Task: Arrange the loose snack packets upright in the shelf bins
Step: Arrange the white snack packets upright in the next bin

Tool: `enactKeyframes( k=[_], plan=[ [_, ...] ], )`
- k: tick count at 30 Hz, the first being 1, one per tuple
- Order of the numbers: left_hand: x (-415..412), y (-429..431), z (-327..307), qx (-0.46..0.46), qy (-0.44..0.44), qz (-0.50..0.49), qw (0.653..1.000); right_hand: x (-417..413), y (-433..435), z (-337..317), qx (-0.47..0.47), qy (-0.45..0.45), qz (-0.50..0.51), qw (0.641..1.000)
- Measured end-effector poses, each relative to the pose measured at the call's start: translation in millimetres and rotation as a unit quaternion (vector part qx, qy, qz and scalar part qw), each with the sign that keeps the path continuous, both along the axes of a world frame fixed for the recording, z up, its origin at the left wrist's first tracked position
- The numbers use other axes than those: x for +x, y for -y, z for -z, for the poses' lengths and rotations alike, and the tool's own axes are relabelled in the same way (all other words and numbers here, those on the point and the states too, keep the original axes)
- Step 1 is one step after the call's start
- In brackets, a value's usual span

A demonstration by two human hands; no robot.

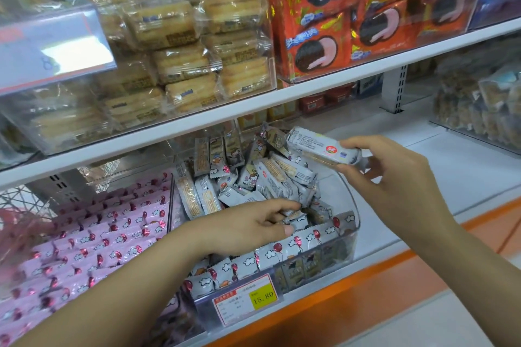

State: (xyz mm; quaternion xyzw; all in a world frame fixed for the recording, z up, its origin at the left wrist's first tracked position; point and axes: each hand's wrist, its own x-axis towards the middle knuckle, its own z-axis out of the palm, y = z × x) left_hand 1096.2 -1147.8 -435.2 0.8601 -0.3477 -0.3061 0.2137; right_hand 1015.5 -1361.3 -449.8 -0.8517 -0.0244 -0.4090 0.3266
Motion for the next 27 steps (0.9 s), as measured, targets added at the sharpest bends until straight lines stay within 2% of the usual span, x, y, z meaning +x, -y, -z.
enactKeyframes(
  k=[5,9,11,12,15,18,21,22,24,26,27],
  plan=[
    [-5.9,3.4,-13.2,0.027,0.088,0.008,0.996,-6.3,0.4,5.2,-0.008,-0.017,-0.115,0.993],
    [-7.7,1.0,-26.0,-0.016,0.123,-0.027,0.992,-8.0,-5.4,4.5,-0.004,-0.018,-0.158,0.987],
    [-8.7,-0.8,-29.4,-0.118,0.042,-0.096,0.987,-8.1,-7.8,3.1,0.004,-0.014,-0.162,0.987],
    [-9.4,-1.1,-30.3,-0.172,-0.014,-0.143,0.975,-7.7,-8.5,2.9,0.004,-0.010,-0.166,0.986],
    [-11.3,3.1,-29.1,-0.290,-0.141,-0.250,0.913,-7.2,-10.6,3.2,0.002,-0.005,-0.175,0.985],
    [-13.7,10.0,-27.4,-0.362,-0.195,-0.300,0.861,-6.1,-12.6,5.4,-0.008,-0.018,-0.186,0.982],
    [-12.7,14.3,-27.4,-0.411,-0.192,-0.305,0.837,-5.3,-13.2,5.1,-0.010,-0.019,-0.158,0.987],
    [-12.6,15.4,-27.9,-0.435,-0.190,-0.296,0.829,-5.7,-12.9,4.2,0.017,-0.029,-0.144,0.989],
    [-14.1,17.9,-29.3,-0.477,-0.199,-0.269,0.813,-9.0,-13.8,-3.1,0.145,-0.081,-0.150,0.975],
    [-16.8,21.1,-29.4,-0.483,-0.199,-0.246,0.816,-10.8,-14.1,-9.4,0.294,-0.104,-0.197,0.929],
    [-17.6,22.9,-28.4,-0.478,-0.190,-0.237,0.824,-11.2,-13.1,-12.0,0.336,-0.097,-0.214,0.912]
  ],
)
